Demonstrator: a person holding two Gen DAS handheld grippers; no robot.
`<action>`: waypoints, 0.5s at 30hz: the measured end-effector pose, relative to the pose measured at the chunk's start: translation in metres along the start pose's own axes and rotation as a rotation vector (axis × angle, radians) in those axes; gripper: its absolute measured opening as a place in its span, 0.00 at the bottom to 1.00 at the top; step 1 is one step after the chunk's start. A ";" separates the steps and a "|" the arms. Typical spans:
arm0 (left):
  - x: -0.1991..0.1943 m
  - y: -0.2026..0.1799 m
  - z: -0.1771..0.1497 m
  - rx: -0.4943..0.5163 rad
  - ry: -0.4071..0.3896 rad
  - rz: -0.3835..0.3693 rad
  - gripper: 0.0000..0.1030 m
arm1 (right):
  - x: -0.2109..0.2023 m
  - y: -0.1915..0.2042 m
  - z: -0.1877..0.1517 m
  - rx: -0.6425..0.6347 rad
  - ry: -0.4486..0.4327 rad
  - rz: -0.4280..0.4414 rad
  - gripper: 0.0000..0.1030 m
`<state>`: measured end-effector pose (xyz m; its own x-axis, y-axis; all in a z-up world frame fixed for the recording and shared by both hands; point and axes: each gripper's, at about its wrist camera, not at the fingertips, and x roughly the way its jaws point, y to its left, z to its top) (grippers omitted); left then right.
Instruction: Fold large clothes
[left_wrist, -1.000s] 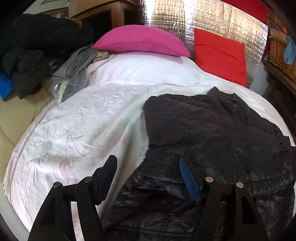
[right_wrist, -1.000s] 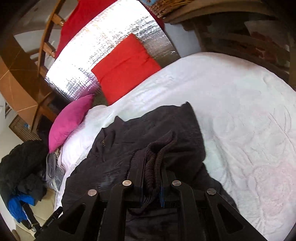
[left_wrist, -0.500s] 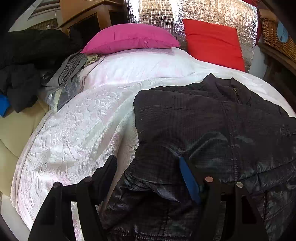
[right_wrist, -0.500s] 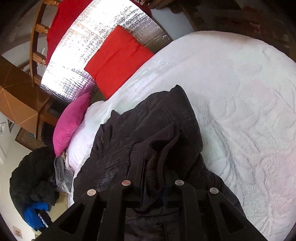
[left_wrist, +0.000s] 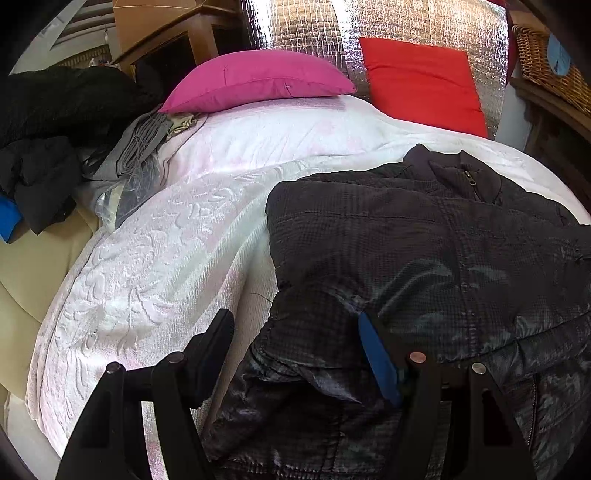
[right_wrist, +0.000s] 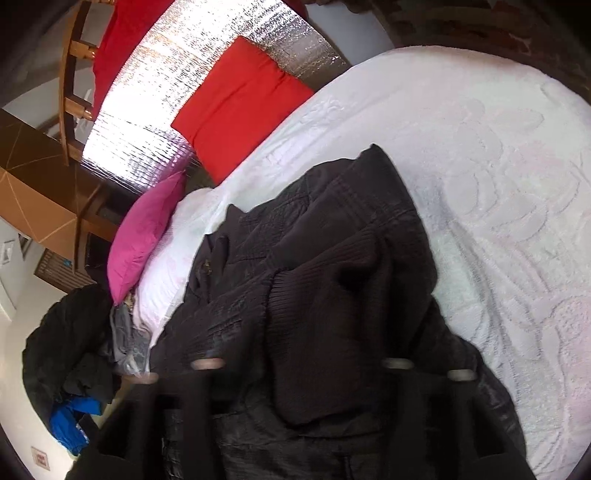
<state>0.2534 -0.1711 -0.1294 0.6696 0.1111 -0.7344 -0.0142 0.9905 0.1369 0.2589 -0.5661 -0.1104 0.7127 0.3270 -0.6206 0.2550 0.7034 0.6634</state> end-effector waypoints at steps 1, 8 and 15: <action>0.000 -0.001 0.000 0.002 0.000 0.002 0.68 | -0.001 0.002 -0.001 -0.006 -0.006 -0.004 0.67; 0.002 0.001 -0.001 0.012 0.001 0.000 0.68 | 0.008 0.013 -0.006 -0.082 -0.010 -0.076 0.54; 0.003 0.002 -0.002 0.026 -0.002 0.003 0.69 | 0.007 0.011 -0.005 -0.103 -0.038 -0.145 0.26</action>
<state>0.2540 -0.1690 -0.1329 0.6711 0.1142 -0.7325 0.0027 0.9877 0.1565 0.2637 -0.5529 -0.1091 0.6976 0.1949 -0.6894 0.2902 0.8029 0.5207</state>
